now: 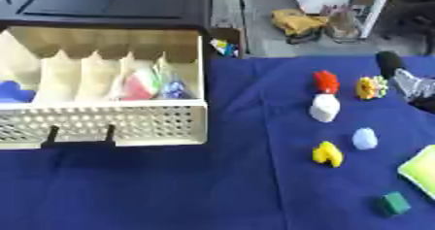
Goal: Pick up objects from table and place into drawer.
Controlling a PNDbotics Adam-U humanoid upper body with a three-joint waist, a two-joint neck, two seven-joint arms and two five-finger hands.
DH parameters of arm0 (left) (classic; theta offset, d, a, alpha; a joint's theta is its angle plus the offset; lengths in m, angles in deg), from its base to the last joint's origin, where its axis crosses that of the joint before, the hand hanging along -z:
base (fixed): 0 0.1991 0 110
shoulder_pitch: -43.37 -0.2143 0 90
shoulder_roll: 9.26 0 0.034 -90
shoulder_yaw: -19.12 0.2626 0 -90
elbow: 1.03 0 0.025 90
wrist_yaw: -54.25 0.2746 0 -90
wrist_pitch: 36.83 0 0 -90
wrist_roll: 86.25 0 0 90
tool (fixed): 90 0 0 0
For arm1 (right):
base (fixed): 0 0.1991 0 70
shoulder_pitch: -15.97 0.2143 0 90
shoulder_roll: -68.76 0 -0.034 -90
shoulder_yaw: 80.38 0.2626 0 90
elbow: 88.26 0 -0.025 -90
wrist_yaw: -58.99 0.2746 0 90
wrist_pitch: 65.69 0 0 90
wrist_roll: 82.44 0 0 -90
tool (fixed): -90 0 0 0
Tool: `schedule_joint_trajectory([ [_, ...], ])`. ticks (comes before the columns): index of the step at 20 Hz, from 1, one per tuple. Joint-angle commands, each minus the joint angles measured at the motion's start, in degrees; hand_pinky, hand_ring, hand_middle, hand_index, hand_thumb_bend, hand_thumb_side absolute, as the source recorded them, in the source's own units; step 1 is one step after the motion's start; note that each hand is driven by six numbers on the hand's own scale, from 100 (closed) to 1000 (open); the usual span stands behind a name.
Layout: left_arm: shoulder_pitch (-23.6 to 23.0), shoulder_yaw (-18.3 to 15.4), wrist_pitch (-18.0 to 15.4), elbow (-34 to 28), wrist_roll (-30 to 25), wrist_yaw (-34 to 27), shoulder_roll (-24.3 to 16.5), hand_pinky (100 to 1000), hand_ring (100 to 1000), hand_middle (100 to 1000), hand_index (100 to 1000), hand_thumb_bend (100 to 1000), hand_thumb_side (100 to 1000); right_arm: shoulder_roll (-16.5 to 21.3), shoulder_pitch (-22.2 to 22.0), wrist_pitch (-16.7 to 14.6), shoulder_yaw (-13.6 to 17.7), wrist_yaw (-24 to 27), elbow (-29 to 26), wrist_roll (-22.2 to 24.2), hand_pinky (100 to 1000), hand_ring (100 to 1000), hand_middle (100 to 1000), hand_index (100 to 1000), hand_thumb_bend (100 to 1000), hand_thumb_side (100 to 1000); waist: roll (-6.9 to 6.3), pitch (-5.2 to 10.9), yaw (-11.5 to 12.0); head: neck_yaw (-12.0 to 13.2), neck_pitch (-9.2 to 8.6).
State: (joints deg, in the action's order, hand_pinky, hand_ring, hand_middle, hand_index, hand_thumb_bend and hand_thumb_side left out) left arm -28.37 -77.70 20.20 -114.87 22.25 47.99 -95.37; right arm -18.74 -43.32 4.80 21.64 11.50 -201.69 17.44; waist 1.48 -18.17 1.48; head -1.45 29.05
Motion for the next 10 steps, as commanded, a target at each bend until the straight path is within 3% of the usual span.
schedule_joint_trajectory([
  [1, 0.4, -0.1, 0.0, -0.8, 0.1, 0.1, -0.9, 566, 773, 703, 886, 356, 1000, 1.7, 0.3, 0.2, 0.5, 0.1, -1.2, -0.3, 826, 898, 789, 777, 347, 647, -0.17, 1.09, 0.0, -0.1, -0.39],
  [10, 0.4, 0.0, 0.0, -0.8, -0.1, 0.0, -1.1, 566, 773, 703, 886, 351, 1000, 7.4, -1.0, 2.2, 0.2, -1.3, -1.2, 1.0, 826, 904, 813, 837, 337, 624, 0.01, 1.24, 0.3, -0.4, -0.17],
])
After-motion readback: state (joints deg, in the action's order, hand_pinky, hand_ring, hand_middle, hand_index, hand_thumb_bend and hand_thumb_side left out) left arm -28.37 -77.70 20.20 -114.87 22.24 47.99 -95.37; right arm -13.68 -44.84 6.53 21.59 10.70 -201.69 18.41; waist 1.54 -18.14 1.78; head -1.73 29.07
